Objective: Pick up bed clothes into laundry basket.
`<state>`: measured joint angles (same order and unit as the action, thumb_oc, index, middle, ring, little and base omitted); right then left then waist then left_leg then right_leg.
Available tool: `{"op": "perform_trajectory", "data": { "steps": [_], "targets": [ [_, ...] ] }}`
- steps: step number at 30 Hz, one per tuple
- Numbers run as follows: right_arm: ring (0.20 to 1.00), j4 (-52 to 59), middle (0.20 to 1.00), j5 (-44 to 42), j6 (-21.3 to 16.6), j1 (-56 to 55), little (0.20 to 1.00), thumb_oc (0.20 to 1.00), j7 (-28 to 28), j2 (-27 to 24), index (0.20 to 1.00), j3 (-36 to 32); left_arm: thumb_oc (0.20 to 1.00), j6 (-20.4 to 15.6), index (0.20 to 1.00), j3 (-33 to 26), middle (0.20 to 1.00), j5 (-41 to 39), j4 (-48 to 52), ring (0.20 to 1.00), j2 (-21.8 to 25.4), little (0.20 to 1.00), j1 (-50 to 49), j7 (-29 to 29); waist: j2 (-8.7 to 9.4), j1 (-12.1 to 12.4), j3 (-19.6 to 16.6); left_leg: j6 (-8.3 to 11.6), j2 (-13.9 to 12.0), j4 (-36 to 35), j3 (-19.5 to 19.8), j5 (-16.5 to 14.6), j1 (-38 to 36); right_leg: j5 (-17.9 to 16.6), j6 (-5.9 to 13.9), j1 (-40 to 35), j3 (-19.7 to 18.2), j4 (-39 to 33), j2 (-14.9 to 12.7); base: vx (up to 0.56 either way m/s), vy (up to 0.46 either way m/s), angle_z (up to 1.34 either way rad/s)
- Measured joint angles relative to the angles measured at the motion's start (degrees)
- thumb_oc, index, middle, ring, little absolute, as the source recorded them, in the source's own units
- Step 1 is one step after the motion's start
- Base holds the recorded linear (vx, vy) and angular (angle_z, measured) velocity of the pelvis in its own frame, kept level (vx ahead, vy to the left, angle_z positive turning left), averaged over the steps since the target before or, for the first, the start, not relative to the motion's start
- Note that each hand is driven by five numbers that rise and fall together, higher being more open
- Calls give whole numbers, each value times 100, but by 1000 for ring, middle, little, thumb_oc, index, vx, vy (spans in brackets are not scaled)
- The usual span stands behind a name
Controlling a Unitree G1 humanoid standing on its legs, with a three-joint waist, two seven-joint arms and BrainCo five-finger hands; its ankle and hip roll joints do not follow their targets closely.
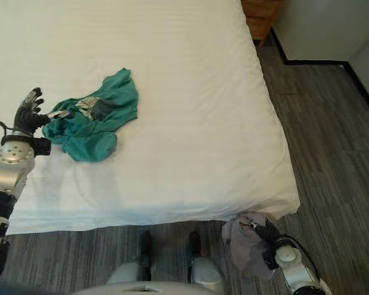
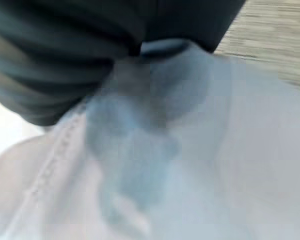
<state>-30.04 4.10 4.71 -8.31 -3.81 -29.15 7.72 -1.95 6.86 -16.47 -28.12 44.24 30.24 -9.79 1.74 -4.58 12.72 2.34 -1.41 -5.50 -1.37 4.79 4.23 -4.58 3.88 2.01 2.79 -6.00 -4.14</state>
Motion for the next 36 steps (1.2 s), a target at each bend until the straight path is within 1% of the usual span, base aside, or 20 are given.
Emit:
{"op": "perform_trajectory", "data": {
  "steps": [3,5,9,10,14,17,20,22,23,24,25,26,27,28,29,30,31,34,35,36],
  "targets": [
    [200,12,200,33,-13,6,200,200,-52,57,200,147,1000,3,1000,24,1000,165,28,1000,-78,1000,-2,8,29,10,-11,-24,14,-1,-12,-24,-76,34,49,-70,-10,1,-14,29,34,-2],
    [200,10,200,43,-45,32,200,200,-53,103,200,188,1000,68,1000,174,1000,485,17,1000,-88,1000,29,-45,54,20,-26,-3,9,-2,-37,-50,-87,80,111,-78,-25,8,-7,19,35,-3],
    [200,71,200,70,-60,-33,200,200,-52,92,200,180,1000,362,1000,413,1000,1191,-274,1000,-298,1000,241,-229,75,7,-41,43,-46,-32,-99,-82,-94,125,147,-54,-52,-3,40,-8,6,-8],
    [200,73,200,106,-57,-69,200,200,-52,92,200,182,1000,435,1000,414,1000,1388,-374,1000,-426,1000,328,-354,94,16,-60,40,-60,-34,-105,-78,-49,132,141,-11,-70,-3,44,-17,-4,-8],
    [200,162,200,221,-46,-295,200,200,-50,88,200,180,1000,526,1000,475,1000,1819,-373,1000,-476,1000,327,-389,209,-23,-125,26,-110,-32,-145,-68,47,87,92,126,-145,-1,98,-30,7,-12],
    [200,186,200,234,-43,-417,200,200,-52,86,200,179,1000,661,1000,630,1000,2297,-376,1000,-470,1000,279,-374,235,-11,-142,8,-125,-24,-155,-56,104,37,43,190,-163,2,129,-28,2,-2],
    [200,342,200,272,-48,-419,200,200,-49,80,200,179,1000,858,1000,631,1000,2813,-431,1000,-608,1000,237,-385,270,-22,-135,9,-124,-5,-176,-57,209,27,47,307,-187,23,131,-92,-11,-3],
    [200,510,200,272,-126,-350,200,200,-48,79,200,200,1000,913,1000,651,1000,3117,-459,1000,-666,1000,254,-487,365,-43,-73,-16,-128,0,-190,1,407,-28,60,512,-200,28,140,-89,-30,-4],
    [200,590,200,272,-161,-354,200,200,-41,76,200,198,1000,898,1000,658,1000,3215,-661,1000,-709,1000,312,-588,415,-63,-50,-17,-128,0,-192,6,474,-47,63,579,-200,28,145,-42,-26,-6],
    [200,673,200,271,-201,-345,200,200,-41,79,200,219,1000,900,1000,635,1000,3292,-1001,1000,-694,1000,381,-663,511,-102,24,-12,-144,0,-229,2,488,-55,57,607,-222,27,156,-32,-29,-15],
    [200,684,200,271,-269,-318,200,200,-41,91,200,239,1000,918,1000,612,1000,3305,-1220,1000,-551,1000,380,-792,646,-131,91,16,-152,0,-273,-18,508,-62,65,655,-275,25,174,5,-25,-16],
    [200,660,200,271,-256,-332,200,200,-31,84,200,214,1000,951,1000,614,1000,3307,-1212,1000,-529,1000,431,-875,708,-154,123,41,-174,-1,-280,-34,529,-62,65,679,-280,25,179,14,-25,-13],
    [200,634,200,271,-254,-369,200,200,-27,83,200,211,950,965,950,617,950,3316,-1207,950,-502,950,491,-925,728,-153,135,52,-180,-1,-285,-43,527,-61,65,679,-286,23,183,24,-16,-5],
    [200,533,200,271,-296,-371,200,200,-27,83,200,242,950,978,950,627,950,3351,-1197,950,-381,950,516,-933,729,-149,145,63,-192,-1,-293,-52,526,-57,71,680,-292,20,195,3,8,-3],
    [200,468,200,271,-295,-368,200,200,-25,83,200,249,1000,1015,1000,625,1000,3390,-1148,1000,-285,1000,548,-937,722,-144,185,64,-192,-1,-292,-53,525,-54,74,678,-290,23,205,0,0,0],
    [200,468,200,271,-295,-368,200,200,-25,83,200,249,1000,1015,1000,625,1000,3390,-1148,1000,-285,1000,548,-937,722,-144,185,64,-192,-1,-292,-53,525,-54,74,678,-290,23,205,0,0,0],
    [200,421,200,270,-351,-357,200,200,-1,80,200,248,1000,1127,1000,664,1000,3984,-500,1000,2,1000,395,-927,701,-126,314,46,-189,-1,-277,-39,531,-55,73,677,-275,24,216,0,0,0],
    [200,434,200,270,-367,-366,200,200,27,77,200,243,1000,1129,1000,790,1000,4545,-48,1000,188,1000,235,-862,650,-83,410,47,-189,-2,-265,-39,538,-55,73,675,-259,24,217,-8,8,2],
    [200,439,200,270,-387,-368,200,200,87,76,200,225,395,1122,395,996,395,4894,45,395,253,395,183,-746,618,-56,445,51,-186,-1,-262,-42,539,-55,74,676,-248,24,213,0,0,0],
    [200,467,200,270,-393,-366,200,200,89,76,200,206,200,1121,200,1057,200,5110,58,200,253,200,150,-638,602,-20,463,50,-180,-1,-266,-42,539,-54,74,681,-252,24,210,0,0,0]
  ]
}}
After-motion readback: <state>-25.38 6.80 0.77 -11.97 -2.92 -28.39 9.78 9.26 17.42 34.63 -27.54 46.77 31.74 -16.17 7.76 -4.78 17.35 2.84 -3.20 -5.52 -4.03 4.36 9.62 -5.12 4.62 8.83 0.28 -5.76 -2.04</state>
